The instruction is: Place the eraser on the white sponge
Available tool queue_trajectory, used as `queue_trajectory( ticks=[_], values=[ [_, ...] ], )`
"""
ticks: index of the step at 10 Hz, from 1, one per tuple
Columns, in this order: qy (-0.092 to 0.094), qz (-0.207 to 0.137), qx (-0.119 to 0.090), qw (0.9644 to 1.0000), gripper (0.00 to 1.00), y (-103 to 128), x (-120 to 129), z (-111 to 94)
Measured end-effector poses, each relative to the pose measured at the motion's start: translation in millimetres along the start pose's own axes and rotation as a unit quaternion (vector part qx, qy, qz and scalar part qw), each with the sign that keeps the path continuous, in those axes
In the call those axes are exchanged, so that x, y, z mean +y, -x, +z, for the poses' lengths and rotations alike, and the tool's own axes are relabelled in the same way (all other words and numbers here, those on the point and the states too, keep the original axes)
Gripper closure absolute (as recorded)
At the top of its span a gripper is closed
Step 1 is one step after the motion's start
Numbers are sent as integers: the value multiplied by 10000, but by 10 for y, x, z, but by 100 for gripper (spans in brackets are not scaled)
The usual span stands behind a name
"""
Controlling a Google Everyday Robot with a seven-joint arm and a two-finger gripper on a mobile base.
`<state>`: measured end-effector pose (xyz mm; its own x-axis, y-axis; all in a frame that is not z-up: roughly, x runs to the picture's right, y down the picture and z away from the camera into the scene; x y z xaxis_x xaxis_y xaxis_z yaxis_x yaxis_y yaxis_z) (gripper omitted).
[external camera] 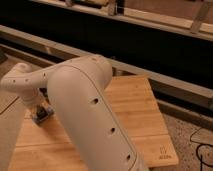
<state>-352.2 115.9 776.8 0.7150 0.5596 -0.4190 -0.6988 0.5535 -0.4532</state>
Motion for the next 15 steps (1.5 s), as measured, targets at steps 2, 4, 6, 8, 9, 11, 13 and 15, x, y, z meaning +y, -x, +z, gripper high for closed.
queue_trajectory(
  ticks=[2,4,6,8,9,11,13,15],
  values=[
    [-2,5,2,10000,47,0,-5,-2],
    [-2,9,9,10000,27,-9,-10,-3],
    [6,15,19,10000,20,-16,-10,3],
    [15,42,29,10000,20,-22,-10,10],
    [21,56,29,10000,20,-23,-10,11],
    [52,89,-13,9999,20,-16,-3,-7],
    [110,134,-83,9998,20,-12,19,-51],
    [152,216,-293,9992,20,6,35,-246]
  ],
)
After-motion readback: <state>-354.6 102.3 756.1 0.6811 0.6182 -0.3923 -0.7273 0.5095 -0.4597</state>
